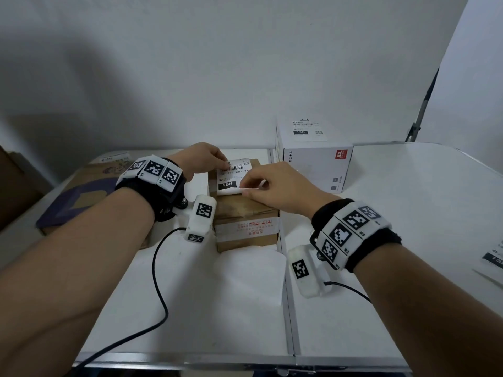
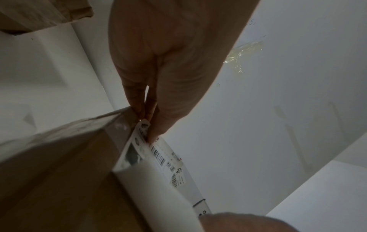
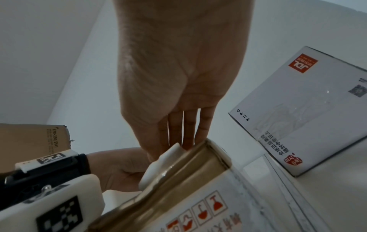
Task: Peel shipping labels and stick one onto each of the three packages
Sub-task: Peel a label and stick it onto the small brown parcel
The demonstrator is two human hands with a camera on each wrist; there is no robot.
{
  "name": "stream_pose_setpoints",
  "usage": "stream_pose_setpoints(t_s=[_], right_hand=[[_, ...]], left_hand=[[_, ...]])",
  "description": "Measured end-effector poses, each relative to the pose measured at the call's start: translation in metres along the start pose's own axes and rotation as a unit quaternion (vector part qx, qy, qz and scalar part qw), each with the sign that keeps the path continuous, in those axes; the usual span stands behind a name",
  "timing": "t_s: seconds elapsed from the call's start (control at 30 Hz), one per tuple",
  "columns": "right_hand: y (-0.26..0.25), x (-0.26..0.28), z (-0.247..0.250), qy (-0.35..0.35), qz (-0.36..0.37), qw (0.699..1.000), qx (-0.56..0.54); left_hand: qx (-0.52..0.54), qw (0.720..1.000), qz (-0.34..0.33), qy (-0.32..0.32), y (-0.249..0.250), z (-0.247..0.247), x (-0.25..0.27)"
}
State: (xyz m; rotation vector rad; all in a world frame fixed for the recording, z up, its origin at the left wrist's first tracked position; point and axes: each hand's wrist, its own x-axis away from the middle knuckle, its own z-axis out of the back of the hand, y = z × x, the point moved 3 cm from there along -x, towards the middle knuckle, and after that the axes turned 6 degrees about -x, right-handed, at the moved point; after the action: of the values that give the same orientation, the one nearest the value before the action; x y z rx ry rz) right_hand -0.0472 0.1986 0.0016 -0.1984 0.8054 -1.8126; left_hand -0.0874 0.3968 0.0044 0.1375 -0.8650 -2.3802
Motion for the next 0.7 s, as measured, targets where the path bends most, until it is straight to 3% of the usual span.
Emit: stream_pose_setpoints(t_s=[0.3, 0.47, 0.7], right_hand=[[-0.003, 0.0, -0.001, -0.028, 0.01, 0.999, 0.033], [-0.004, 0.001, -0.005, -0.023, 0.001, 0.999, 0.037], [-0.012, 0.007, -0.005, -0.043, -0.018, 0.998, 0.05]], left_hand=[[0.027, 0.998, -0.035, 0.05, 0.01, 0.011, 0.029], [-0.054, 0.997, 0.043, 0.045, -0.003, 0.001, 0.059], [0.089, 0.993, 0.077, -0.001, -0.015, -0.017, 0.083]])
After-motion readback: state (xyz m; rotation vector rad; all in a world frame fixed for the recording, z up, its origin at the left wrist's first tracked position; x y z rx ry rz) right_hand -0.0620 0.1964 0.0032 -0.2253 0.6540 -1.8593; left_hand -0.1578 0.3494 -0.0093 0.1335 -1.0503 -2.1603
